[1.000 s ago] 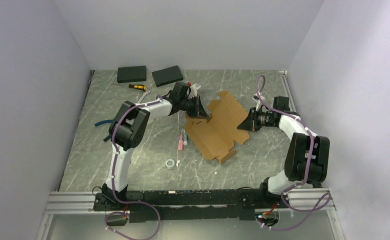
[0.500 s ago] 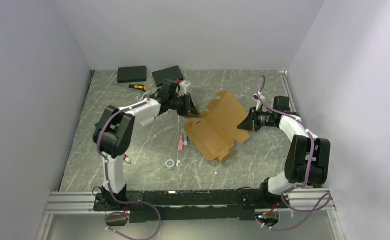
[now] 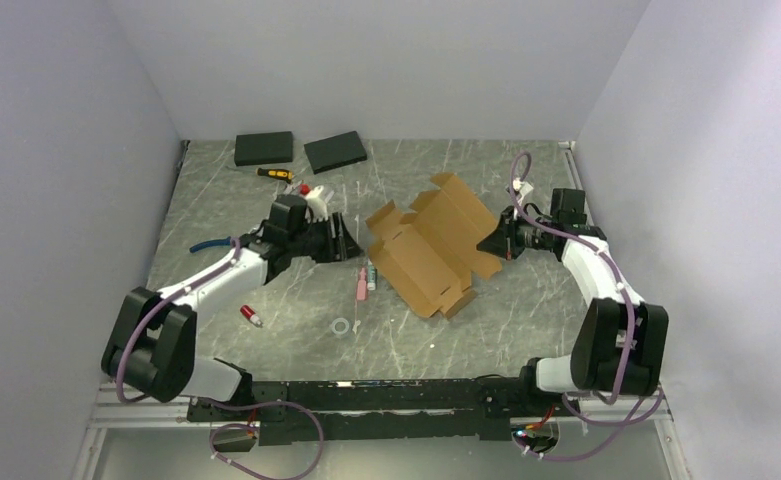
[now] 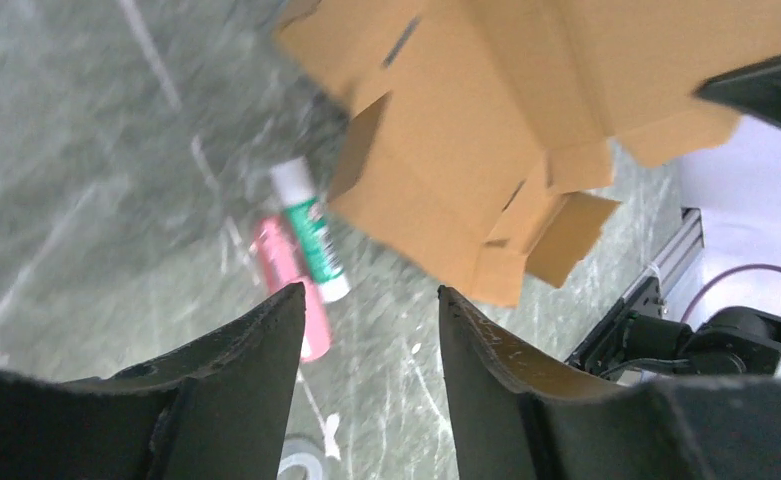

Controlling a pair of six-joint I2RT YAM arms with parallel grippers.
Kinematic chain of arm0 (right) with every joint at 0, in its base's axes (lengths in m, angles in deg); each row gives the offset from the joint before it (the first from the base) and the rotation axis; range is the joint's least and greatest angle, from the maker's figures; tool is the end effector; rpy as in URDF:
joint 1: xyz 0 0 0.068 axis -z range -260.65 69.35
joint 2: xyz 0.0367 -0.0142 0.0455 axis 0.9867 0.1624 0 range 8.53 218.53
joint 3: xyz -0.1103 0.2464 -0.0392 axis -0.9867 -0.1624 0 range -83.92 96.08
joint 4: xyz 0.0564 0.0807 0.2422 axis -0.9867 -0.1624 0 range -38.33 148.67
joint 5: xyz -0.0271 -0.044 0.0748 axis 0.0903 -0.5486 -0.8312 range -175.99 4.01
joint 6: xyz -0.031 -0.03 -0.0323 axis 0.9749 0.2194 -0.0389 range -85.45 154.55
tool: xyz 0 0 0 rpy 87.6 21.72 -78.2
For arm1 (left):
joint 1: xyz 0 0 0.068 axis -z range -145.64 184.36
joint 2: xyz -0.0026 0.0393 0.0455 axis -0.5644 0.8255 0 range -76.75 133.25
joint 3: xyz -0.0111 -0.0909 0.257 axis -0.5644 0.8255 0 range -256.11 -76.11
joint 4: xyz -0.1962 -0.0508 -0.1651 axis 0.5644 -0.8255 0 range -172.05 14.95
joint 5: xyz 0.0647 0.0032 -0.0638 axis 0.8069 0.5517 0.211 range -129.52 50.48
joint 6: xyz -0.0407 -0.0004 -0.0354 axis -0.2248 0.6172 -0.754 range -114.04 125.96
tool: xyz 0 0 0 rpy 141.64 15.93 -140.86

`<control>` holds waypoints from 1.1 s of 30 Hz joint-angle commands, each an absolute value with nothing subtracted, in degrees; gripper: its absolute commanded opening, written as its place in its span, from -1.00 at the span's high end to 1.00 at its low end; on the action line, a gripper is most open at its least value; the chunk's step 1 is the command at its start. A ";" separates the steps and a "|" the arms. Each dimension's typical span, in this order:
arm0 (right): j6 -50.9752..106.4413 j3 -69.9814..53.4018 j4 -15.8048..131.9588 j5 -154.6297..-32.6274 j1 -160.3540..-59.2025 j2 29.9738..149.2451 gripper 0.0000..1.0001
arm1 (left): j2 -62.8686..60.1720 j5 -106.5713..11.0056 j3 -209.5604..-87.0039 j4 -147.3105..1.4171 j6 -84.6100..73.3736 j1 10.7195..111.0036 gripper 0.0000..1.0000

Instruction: Fold the paper box

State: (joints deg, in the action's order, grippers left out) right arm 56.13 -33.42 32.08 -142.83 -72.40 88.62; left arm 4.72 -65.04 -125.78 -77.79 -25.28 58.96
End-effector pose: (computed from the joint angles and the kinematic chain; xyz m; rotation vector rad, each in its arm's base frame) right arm 0.2707 -0.0092 0.2271 -0.6049 2.1087 0.9626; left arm 0.2738 -0.1422 0.2363 0.1389 2.2929 -1.0178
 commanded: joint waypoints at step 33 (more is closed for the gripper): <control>86.13 -36.44 33.02 -116.84 -86.34 60.17 1.00 | 5.61 -75.66 -119.08 -48.30 -21.49 46.67 -0.04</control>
State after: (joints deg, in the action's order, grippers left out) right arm 80.81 -39.19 35.49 -116.01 -85.84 61.65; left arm 3.82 -74.09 -116.38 -50.49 -25.48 46.90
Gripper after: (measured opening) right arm 0.018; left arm 0.523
